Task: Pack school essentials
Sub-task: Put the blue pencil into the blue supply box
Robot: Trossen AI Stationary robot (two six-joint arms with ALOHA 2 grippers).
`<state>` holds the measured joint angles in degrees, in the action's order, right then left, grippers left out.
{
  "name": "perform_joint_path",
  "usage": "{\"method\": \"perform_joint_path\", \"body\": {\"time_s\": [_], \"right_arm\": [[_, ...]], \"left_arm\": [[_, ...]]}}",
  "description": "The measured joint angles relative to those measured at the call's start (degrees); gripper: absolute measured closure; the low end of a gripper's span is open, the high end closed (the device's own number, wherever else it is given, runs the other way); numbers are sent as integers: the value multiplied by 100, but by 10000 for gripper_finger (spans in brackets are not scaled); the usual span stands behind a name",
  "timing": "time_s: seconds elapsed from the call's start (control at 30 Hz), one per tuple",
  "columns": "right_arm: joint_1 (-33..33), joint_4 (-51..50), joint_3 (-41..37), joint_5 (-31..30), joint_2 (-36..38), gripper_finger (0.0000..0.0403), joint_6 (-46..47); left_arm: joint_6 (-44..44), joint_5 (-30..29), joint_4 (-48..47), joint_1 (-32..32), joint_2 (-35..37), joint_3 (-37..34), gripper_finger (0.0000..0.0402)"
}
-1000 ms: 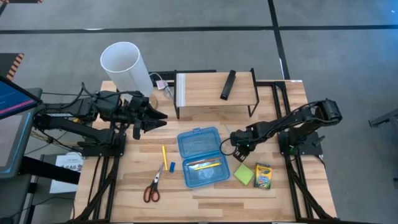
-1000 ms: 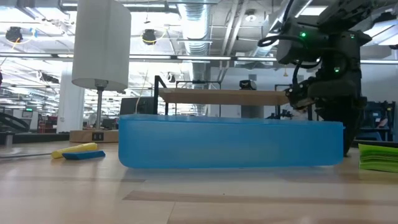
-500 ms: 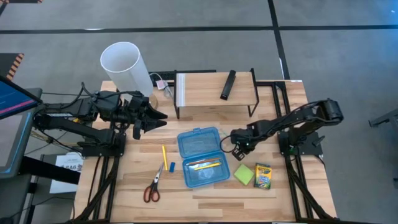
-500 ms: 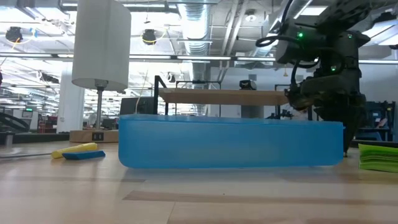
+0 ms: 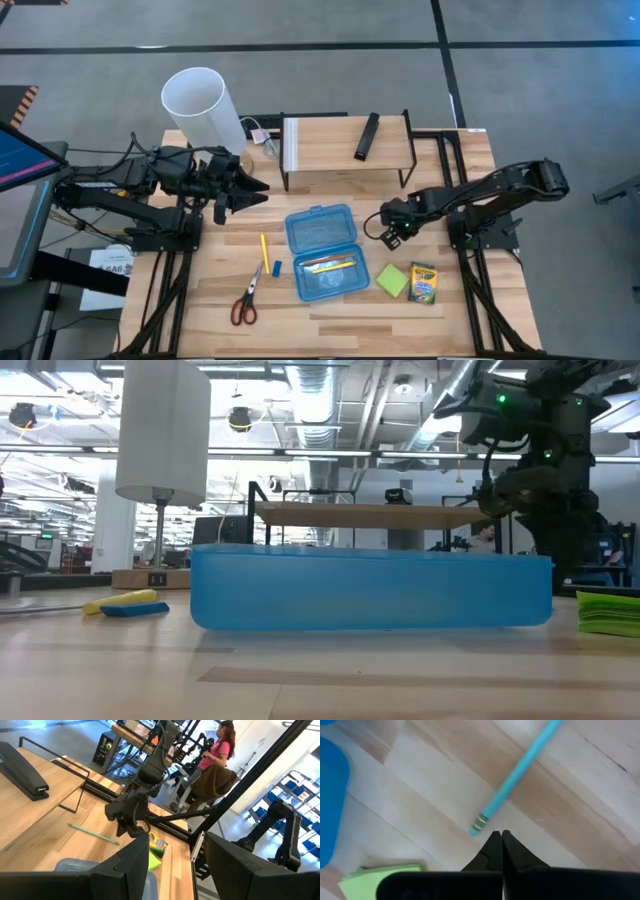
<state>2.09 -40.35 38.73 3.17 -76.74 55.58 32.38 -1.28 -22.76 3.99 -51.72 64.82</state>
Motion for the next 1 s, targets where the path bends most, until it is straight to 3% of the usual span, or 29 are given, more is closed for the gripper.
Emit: {"method": "perform_joint_path", "body": {"time_s": [0.2,0.53,0.67,0.83,1.0], "right_arm": [[-44,25,6,-34,20,371,249],[187,209,15,-31,-508,231,376],[333,504,43,-38,-842,194,488],[354,481,76,-40,-1193,196,729],[346,394,91,54,-1284,244,747]], "left_arm": [[0,0,0,0,0,0,226],[26,2,33,0,0,0,226],[28,2,34,0,2,0,226],[31,3,35,0,2,0,226],[36,63,33,0,2,0,226]]}}
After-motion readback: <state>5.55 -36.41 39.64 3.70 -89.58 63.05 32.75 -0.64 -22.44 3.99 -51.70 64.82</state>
